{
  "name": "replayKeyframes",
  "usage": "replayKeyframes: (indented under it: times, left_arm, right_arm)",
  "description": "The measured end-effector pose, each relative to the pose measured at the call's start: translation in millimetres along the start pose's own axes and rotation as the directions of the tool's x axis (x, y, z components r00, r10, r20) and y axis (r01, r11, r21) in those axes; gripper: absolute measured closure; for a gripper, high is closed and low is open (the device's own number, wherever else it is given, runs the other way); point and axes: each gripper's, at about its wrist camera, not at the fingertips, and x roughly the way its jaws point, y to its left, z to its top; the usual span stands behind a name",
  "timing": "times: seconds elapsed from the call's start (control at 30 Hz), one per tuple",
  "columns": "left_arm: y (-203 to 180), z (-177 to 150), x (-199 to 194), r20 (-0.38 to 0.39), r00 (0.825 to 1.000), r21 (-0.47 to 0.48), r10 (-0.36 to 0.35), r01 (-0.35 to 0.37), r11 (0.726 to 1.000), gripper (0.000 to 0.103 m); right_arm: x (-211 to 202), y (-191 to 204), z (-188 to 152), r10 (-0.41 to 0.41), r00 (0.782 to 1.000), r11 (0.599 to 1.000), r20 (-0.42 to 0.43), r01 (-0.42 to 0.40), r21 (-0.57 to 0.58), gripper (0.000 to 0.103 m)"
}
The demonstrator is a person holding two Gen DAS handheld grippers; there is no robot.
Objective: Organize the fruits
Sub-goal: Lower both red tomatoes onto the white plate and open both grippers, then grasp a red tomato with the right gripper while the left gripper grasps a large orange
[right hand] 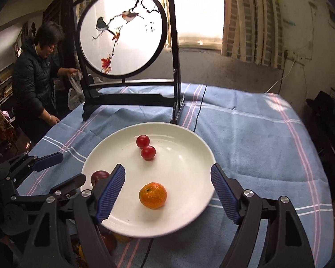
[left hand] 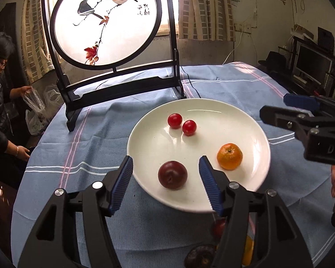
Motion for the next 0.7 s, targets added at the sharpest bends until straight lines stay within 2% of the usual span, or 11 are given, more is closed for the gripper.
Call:
replayKeyframes:
  times: [0.07,0.13,0.2,0.27,0.37,0.53,0.7]
  left_arm:
    - [1,-6,-18,0.019,1.000,-0.010,-0.009,0.009,1.000,0.040]
    - [1,-14,-37,0.043,0.999,-0.013,-0.018,0.019,1.000,0.037]
    - [2,-21,-56,0.066,0.998,-0.012,-0.018,0.019,1.000,0.032]
    - [2,-28,-72,0.082,0.996,-0.007,-0.020,0.020,1.000,0.032]
    - [3,-41,-96,0.105,0.994,0.003,-0.020,0.020,1.000,0.029]
    - [12,-66,-125,0.124,0.992,0.016,-0.021,0.019,1.000,0.025]
    - [29,-88,-143,0.109,0.994,-0.014,-0.032,0.033,0.999,0.023]
  right_arm:
    - [-35,2,-1,-0.043,0.993,0.999,0.109,0.045,-0.011,0.004]
    - [-70,2,-3,-0.040,0.977,0.999,0.208,0.044,-0.015,0.004]
    - [-100,-1,-10,-0.006,0.966,1.000,0.259,0.008,-0.005,0.004]
    - [-114,-5,-18,0.097,0.976,0.995,0.194,-0.098,-0.006,0.004]
    - [-127,-3,-40,0.138,0.985,0.990,0.106,-0.140,0.014,0.004]
    - [-148,15,-88,0.094,0.993,0.992,0.065,-0.088,-0.095,0.004]
    - [-139,30,-135,0.077,0.994,0.983,-0.079,-0.089,-0.159,0.004]
